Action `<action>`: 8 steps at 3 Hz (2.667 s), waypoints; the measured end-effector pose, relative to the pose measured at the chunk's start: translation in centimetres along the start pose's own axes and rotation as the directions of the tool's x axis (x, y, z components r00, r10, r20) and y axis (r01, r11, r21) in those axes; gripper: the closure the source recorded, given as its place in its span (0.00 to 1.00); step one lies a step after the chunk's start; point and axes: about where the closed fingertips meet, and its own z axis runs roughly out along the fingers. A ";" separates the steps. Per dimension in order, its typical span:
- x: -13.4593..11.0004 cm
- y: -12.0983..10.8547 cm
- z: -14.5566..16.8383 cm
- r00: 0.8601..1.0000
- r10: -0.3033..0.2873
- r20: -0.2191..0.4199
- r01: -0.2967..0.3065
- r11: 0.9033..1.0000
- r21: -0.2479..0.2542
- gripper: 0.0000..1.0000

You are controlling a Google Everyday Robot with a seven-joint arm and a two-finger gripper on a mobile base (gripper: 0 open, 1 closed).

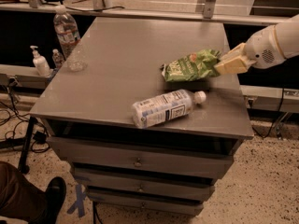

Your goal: Move green jalapeno chip bag near blue plastic bottle

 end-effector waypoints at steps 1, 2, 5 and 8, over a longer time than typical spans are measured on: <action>0.4 0.5 0.2 1.000 -0.007 0.001 0.007 0.999 -0.033 0.59; 0.6 0.8 0.5 1.000 -0.011 -0.002 0.011 0.999 -0.053 0.36; -0.3 0.3 2.2 1.000 -0.002 0.026 0.003 0.999 -0.045 0.00; -1.4 -5.4 -3.4 0.997 -0.023 0.073 0.008 0.981 0.192 0.00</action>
Offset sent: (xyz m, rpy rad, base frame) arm -0.0113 0.0002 -0.0101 0.0071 0.0353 0.0578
